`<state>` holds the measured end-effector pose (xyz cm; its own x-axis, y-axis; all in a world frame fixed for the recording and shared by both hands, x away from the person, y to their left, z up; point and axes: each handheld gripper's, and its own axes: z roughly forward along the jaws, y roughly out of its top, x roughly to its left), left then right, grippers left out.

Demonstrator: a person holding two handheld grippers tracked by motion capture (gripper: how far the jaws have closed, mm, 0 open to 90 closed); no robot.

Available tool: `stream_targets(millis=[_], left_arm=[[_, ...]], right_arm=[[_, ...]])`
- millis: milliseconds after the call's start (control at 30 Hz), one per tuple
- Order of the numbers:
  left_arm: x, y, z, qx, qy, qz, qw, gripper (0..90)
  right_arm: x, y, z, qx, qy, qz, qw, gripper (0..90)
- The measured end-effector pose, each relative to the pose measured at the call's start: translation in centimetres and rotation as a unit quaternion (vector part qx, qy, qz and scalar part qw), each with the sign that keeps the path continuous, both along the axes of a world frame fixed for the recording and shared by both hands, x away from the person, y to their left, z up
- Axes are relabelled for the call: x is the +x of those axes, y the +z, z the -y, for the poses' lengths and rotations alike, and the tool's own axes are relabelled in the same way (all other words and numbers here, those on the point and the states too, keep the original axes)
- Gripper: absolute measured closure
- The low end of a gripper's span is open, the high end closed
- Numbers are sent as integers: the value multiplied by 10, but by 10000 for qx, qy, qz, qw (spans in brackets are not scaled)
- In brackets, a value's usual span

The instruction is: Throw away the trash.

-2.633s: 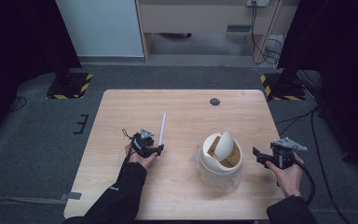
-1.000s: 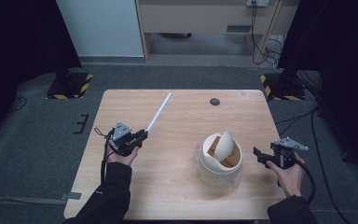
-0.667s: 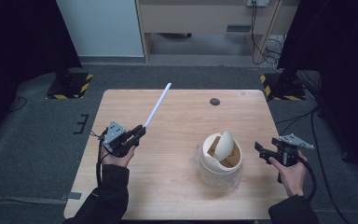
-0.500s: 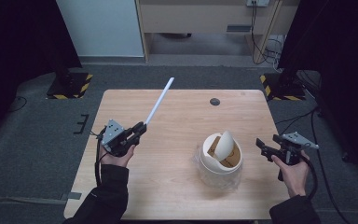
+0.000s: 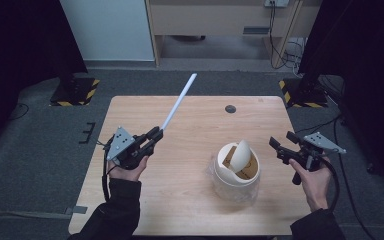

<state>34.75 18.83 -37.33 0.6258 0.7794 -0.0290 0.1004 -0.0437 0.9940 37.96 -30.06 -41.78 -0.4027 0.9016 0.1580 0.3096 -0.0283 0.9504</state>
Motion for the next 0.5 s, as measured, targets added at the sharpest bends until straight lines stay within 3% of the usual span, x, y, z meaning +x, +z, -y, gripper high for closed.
stream_targets(millis=[267, 500], left_arm=[[-3, 1, 14, 96, -178, 61, 9998, 790], [-4, 2, 28, 109, -358, 89, 9993, 789]], right_arm=[[-2, 25, -12, 249, 278, 312, 9988, 254], [1, 46, -29, 478, 543, 580, 9957, 263]])
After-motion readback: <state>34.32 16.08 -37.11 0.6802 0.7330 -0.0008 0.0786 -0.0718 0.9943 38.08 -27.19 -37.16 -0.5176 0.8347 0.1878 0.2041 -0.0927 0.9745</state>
